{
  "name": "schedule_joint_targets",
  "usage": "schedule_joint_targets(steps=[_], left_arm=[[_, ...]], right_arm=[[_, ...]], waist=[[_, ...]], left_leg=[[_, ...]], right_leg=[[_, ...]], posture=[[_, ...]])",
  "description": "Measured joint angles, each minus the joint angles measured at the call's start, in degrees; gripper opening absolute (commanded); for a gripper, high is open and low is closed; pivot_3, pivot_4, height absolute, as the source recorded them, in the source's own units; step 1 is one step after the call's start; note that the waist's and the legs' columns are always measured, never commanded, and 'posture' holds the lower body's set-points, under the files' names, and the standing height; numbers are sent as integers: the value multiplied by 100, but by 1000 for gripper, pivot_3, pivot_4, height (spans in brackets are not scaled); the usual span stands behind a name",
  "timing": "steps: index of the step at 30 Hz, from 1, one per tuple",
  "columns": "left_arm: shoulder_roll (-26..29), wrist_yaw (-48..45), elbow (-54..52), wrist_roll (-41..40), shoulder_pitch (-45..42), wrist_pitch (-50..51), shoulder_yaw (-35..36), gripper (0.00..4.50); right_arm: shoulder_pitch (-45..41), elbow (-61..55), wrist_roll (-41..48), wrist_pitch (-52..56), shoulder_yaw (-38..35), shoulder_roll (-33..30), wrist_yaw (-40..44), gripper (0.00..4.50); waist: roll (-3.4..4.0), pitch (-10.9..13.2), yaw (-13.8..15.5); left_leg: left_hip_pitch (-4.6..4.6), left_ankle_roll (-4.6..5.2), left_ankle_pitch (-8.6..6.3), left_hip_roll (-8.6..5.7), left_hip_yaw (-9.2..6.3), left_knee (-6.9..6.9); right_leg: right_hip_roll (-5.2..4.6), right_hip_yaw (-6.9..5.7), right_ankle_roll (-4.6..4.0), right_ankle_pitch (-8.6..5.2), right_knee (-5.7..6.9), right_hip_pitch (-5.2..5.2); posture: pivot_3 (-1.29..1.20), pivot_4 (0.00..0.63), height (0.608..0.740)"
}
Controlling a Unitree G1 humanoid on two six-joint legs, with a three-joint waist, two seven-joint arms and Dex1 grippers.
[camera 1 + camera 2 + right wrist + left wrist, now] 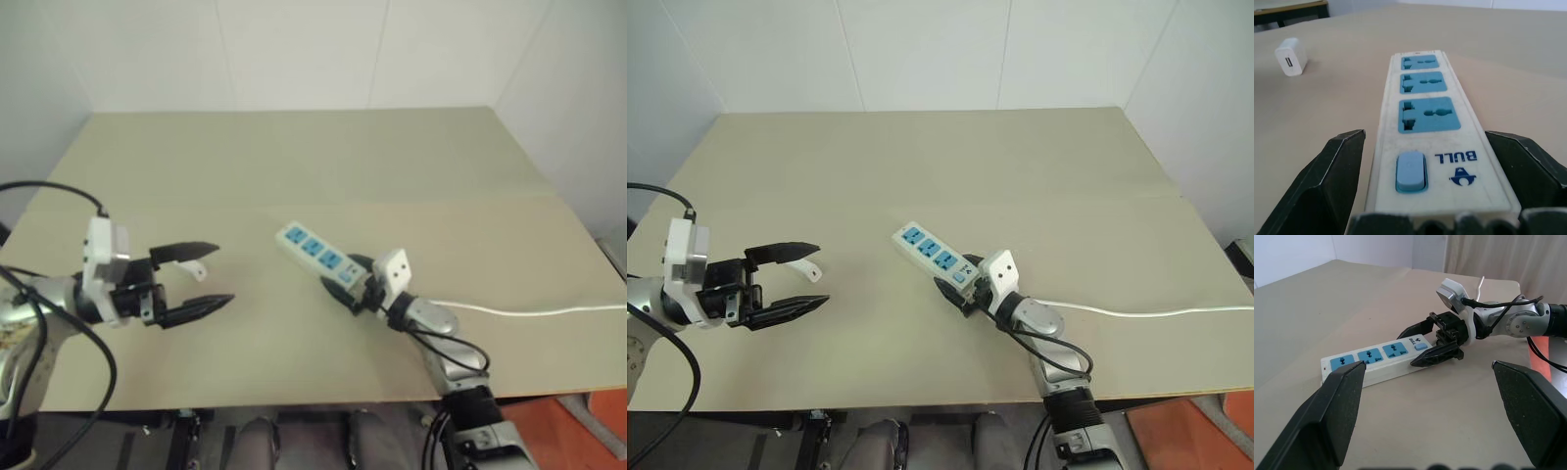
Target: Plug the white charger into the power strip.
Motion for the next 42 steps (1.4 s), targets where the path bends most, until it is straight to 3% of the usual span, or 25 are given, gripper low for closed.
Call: schedule_joint_targets(steps=[11,16,27,42], left_arm=[[0,9,0,7,0,-12,0,4500],[0,3,3,14,0,-24,0,4500],[5,-60,17,20,0,-31,13,4500],[587,-598,652,384,-196,-298,128,4500]], right_arm=[[19,65,-2,-1,41,-22,47,4471],[-32,224,1,-94,39,-21,145,3419],[-212,649,14,-349,29,-14,474,3419],[-850,1159,449,-566,151,-705,2910,3419]], waist=[[-1,-1,-1],[-11,-7,-2],[-36,-22,-18],[-32,-10,-27]], left_leg=[[1,0,0,0,0,0],[14,0,0,1,0,0],[74,0,0,5,0,-4],[68,1,-1,10,1,-16]], right_leg=[[0,0,0,0,0,1],[1,0,0,0,1,11],[6,0,0,-1,-9,70],[12,0,0,-1,-27,65]], posture=[[0,150,740],[0,150,740],[0,150,740],[0,150,740]])
